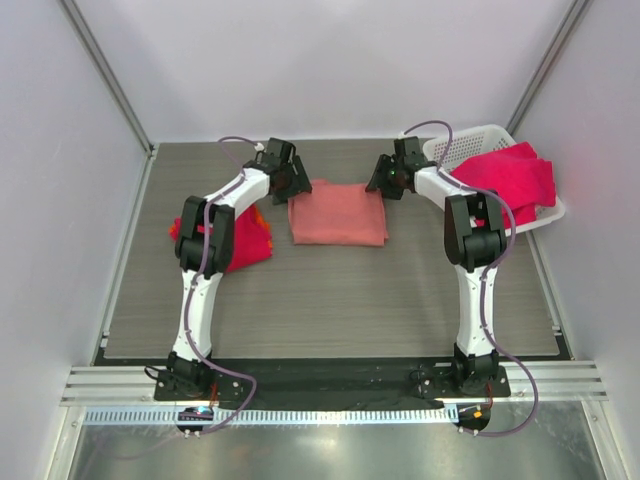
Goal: Fold and stack the t-shirts
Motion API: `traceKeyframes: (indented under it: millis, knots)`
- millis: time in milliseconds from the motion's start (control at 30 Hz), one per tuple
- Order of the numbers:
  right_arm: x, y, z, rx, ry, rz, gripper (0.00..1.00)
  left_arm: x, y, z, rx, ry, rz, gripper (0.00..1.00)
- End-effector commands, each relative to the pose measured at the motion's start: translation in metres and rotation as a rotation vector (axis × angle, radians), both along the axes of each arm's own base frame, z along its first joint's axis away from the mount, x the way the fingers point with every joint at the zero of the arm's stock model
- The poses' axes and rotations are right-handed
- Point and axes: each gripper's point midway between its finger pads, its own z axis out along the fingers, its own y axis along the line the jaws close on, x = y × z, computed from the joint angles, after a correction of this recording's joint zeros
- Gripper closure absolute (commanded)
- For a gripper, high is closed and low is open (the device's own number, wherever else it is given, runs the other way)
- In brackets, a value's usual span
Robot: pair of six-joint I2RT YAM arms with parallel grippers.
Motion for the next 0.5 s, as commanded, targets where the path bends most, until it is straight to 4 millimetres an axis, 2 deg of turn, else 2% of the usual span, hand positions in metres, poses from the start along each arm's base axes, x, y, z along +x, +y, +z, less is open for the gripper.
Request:
traceKeyframes:
  millis: [0,67,167,200,233,267,367,467]
  knots:
    - [-0.003,-0.015,-0.033,-0.080,0.056,-0.046,0.44,0.003,0.005,-0.018,-0.014,0.033,0.034,0.25]
    - [-0.002,-0.015,-0.032,-0.083,0.053,-0.049,0.44,0.001,0.008,-0.019,-0.019,0.040,0.052,0.24]
    - [0.001,-0.012,-0.033,-0.068,0.047,-0.042,0.45,0.010,0.007,-0.014,-0.023,0.004,0.042,0.23]
    - [0.002,-0.009,-0.036,-0.061,0.051,-0.038,0.48,0.015,0.004,-0.010,-0.029,-0.017,0.035,0.26]
    - [0.002,-0.006,-0.036,-0.047,0.054,-0.028,0.50,0.017,0.002,-0.011,-0.033,-0.020,0.029,0.30]
    - [0.003,-0.005,-0.037,-0.042,0.054,-0.025,0.53,0.018,0.000,-0.022,-0.036,-0.005,0.021,0.40]
    - [0.006,0.000,-0.037,-0.027,0.050,-0.017,0.56,0.021,-0.015,-0.025,-0.101,0.011,-0.013,0.52]
    - [0.009,0.005,-0.034,-0.026,0.032,-0.006,0.65,0.023,-0.025,-0.029,-0.111,0.005,-0.025,0.69]
